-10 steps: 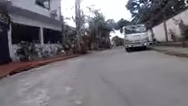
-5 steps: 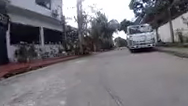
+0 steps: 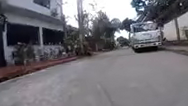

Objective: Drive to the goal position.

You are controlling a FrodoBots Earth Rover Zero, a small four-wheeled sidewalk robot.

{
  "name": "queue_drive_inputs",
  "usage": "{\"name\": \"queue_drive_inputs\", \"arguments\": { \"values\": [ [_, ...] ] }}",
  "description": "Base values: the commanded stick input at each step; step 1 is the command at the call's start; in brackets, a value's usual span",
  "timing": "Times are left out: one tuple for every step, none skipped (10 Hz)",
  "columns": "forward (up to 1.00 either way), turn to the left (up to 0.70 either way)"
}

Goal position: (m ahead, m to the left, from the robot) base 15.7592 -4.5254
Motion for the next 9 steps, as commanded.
{"name": "queue_drive_inputs", "arguments": {
  "values": [
    [0.85, 0.0],
    [0.85, 0.0],
    [0.85, 0.0],
    [0.85, 0.0],
    [0.85, 0.0],
    [0.85, 0.0],
    [0.85, 0.0],
    [0.85, 0.0],
    [0.85, 0.0]
  ]
}}
